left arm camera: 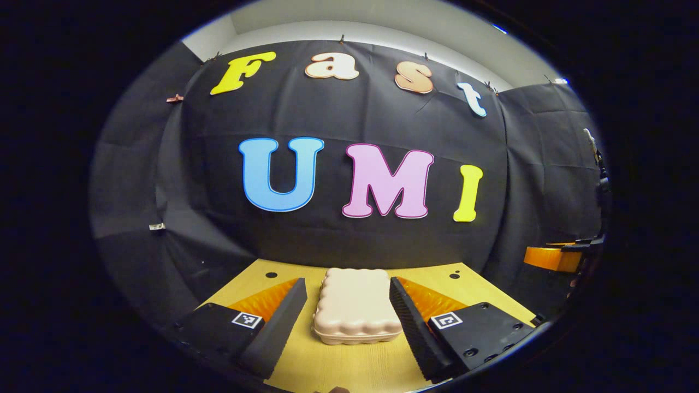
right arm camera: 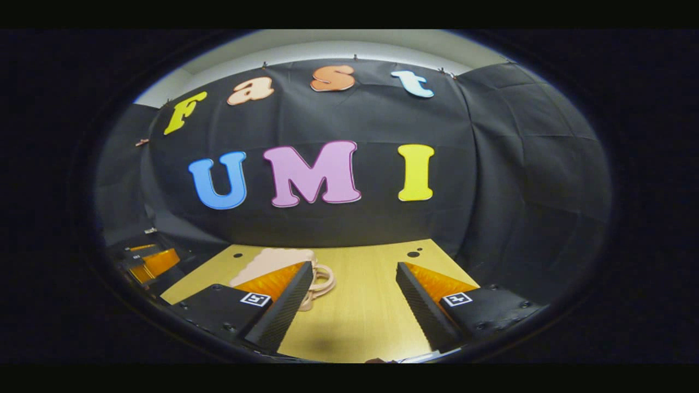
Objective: First open the suitcase, pack the skin care products into it, and then close the suitcase.
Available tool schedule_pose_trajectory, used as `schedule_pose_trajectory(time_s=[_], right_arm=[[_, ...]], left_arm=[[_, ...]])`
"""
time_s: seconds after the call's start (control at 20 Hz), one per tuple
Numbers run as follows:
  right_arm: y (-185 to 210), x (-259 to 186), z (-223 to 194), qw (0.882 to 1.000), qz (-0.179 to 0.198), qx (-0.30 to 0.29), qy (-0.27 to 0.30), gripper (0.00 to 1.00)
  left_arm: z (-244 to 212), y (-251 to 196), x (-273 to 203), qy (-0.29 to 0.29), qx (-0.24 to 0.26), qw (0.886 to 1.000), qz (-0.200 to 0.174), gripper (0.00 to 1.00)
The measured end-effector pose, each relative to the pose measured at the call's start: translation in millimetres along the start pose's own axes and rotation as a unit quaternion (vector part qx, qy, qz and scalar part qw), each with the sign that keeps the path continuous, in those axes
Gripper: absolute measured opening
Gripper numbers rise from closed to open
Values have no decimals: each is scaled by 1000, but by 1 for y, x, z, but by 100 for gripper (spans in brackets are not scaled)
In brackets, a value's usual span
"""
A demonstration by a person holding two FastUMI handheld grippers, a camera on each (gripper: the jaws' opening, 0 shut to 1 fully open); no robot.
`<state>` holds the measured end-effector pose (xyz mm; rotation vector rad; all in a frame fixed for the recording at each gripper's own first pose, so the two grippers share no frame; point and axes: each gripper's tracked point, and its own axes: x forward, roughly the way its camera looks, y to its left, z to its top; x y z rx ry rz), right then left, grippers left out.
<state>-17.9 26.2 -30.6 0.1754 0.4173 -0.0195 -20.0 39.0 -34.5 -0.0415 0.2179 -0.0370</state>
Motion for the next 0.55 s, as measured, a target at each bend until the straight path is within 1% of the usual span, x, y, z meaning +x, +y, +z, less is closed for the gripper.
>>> schedule_pose_trajectory(time_s=[0.1,0.2,0.35,0.45,0.55], right_arm=[[7,-17,-11,1000,3,3,7,97],[9,-30,-23,1000,2,8,20,98],[9,-36,-32,999,2,21,30,97],[5,-38,-31,999,-1,22,30,97],[6,-34,-28,999,5,27,29,97]], left_arm=[[-1,10,-19,8,-17,1000,3,96],[6,15,-22,4,-26,1000,5,96],[11,21,-17,-4,-12,1000,14,96],[18,19,-14,-12,-2,1000,14,96],[22,15,-13,-11,-2,1000,12,96]])
